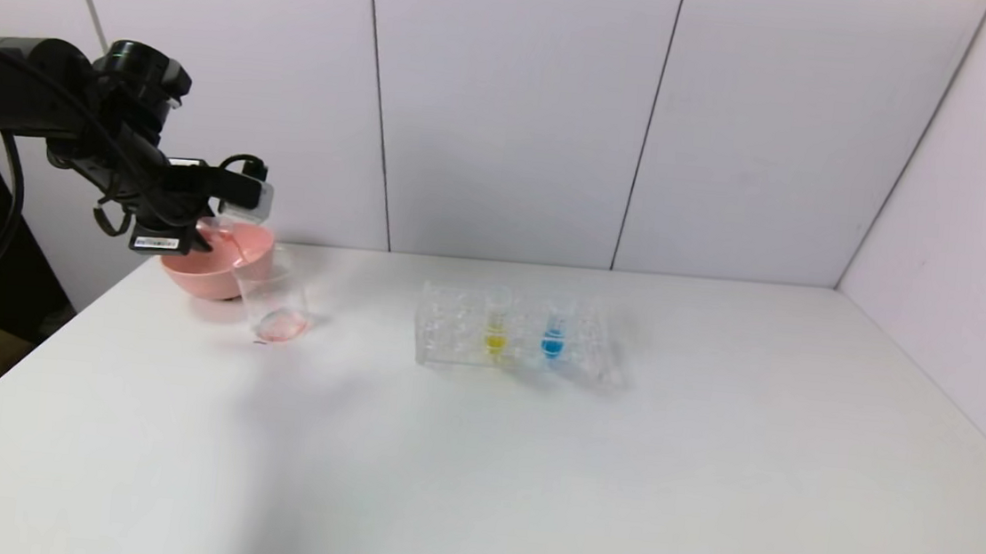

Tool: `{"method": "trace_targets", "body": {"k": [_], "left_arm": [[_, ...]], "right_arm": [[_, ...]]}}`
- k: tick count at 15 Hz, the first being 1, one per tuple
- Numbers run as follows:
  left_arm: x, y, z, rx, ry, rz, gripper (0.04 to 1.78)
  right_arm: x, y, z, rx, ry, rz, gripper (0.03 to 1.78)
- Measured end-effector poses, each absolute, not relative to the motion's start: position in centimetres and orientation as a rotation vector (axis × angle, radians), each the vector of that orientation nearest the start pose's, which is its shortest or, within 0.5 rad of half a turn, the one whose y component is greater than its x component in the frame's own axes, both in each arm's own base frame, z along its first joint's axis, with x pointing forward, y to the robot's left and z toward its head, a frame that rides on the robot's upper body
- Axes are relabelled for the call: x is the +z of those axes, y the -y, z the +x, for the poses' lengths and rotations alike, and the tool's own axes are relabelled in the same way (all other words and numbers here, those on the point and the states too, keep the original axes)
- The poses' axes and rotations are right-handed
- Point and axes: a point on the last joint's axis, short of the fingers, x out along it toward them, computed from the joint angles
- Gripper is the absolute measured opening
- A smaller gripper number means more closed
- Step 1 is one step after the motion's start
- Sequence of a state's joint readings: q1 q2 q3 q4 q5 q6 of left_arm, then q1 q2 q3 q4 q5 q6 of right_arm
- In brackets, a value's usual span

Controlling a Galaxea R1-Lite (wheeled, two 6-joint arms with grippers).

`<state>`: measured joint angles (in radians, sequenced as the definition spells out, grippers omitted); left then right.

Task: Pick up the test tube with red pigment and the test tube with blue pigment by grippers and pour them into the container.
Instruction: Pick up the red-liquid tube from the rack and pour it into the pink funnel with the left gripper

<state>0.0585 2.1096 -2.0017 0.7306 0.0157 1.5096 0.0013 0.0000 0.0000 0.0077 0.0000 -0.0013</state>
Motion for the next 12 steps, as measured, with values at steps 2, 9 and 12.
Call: {"method": "trace_targets", "body": {"k": [2,9,12], "left_arm": [[23.64,-2.17,40.43,-0.57,-0.729,1.402,0.5],[23.45,-1.85,40.57,-0.56,-0.746,1.416,0.5],[23.4,-1.75,40.61,-0.561,-0.747,1.418,0.5]], "right_arm": [[7.47,0.0,-2.28,0.001,-0.008,-0.001,1.77],[7.47,0.0,-2.28,0.001,-0.008,-0.001,1.77],[7.47,0.0,-2.28,0.001,-0.008,-0.001,1.77]]}}
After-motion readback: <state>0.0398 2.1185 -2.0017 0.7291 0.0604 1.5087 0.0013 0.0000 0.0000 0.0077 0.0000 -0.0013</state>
